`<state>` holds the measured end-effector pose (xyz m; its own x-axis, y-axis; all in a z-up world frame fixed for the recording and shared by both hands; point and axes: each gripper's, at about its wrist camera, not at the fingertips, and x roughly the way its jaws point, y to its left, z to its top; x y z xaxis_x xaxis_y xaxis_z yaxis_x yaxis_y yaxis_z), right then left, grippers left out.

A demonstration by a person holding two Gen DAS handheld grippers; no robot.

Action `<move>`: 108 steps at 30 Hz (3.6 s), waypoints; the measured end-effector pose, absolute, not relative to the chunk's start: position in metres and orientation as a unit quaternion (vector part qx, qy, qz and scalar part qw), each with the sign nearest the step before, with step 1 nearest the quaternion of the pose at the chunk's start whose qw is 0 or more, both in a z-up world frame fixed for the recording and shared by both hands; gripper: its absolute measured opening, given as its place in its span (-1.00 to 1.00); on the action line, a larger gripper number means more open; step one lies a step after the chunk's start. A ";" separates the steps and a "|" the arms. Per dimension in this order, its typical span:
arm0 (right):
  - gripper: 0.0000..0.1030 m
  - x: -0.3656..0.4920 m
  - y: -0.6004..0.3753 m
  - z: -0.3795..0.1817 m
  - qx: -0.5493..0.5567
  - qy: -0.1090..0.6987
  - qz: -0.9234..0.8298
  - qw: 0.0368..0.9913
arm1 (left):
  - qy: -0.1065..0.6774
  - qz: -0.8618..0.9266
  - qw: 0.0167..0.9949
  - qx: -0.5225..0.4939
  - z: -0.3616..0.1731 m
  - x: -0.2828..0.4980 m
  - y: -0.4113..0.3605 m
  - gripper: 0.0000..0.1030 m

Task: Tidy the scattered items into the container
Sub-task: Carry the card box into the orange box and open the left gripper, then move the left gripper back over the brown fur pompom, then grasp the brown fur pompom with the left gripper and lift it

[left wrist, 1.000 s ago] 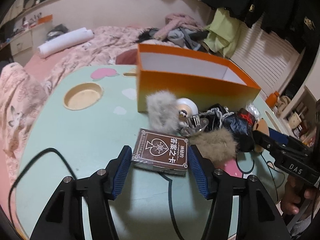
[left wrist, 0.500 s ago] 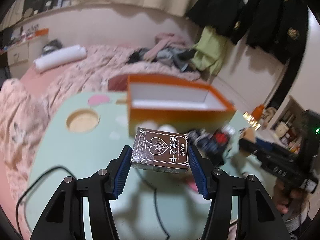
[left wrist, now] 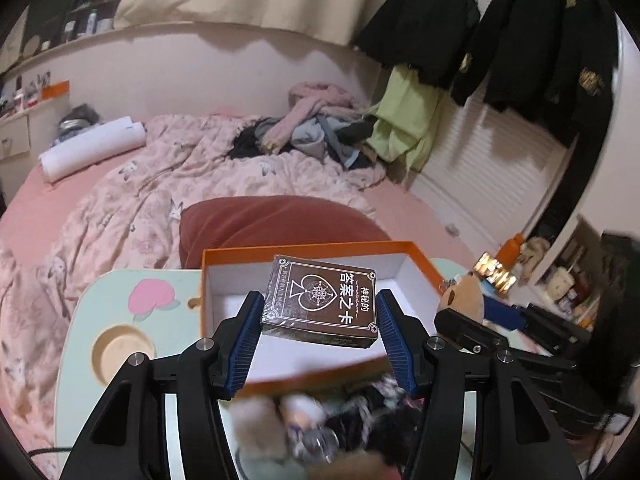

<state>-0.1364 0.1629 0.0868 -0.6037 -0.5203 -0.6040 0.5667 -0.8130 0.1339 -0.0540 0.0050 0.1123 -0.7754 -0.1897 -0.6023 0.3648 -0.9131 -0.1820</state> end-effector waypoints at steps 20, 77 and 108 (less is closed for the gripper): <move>0.30 -0.167 0.155 0.080 0.348 0.015 -0.886 0.306 | 0.157 -0.923 0.184 0.300 0.106 -0.062 -0.002 0.53; 0.91 -0.054 0.202 0.003 0.364 0.119 -0.887 0.259 | 0.163 -0.893 0.159 0.389 0.034 0.000 0.053 0.44; 0.92 -0.054 0.203 0.003 0.365 0.119 -0.886 0.259 | 0.136 -0.894 0.142 0.402 0.022 0.026 0.065 0.04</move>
<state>-0.0545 0.2027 0.0032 -0.5996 -0.3721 -0.7085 0.5457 -0.8377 -0.0218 0.0261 0.0646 0.0223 -0.6365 -0.1454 -0.7574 0.3636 -0.9226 -0.1285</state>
